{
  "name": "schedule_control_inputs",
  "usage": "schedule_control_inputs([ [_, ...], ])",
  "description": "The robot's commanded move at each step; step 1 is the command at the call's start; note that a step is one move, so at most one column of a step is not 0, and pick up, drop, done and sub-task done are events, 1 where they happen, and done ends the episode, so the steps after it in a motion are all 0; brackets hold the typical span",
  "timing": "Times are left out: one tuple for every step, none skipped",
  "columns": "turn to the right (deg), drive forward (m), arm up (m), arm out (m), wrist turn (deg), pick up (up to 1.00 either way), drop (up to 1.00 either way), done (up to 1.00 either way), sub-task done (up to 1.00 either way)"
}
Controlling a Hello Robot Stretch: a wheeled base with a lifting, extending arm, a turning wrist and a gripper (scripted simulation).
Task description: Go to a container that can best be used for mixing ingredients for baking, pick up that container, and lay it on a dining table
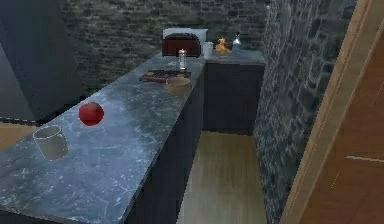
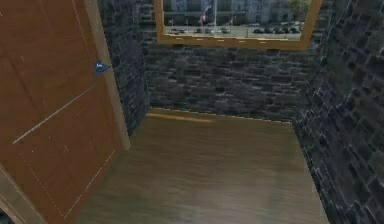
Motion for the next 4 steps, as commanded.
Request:
schedule_control_inputs([
  [9.0, 0.0, 0.0, 0.0, 0.0, 0.0, 0.0, 0.0, 0.0],
  [3.0, 0.0, 0.0, 0.0, 0.0, 0.0, 0.0, 0.0, 0.0],
  [0.0, 1.0, 0.0, 0.0, 0.0, 0.0, 0.0, 0.0, 0.0],
  [0.0, 0.05, 0.0, 0.0, 0.0, 0.0, 0.0, 0.0, 0.0],
])
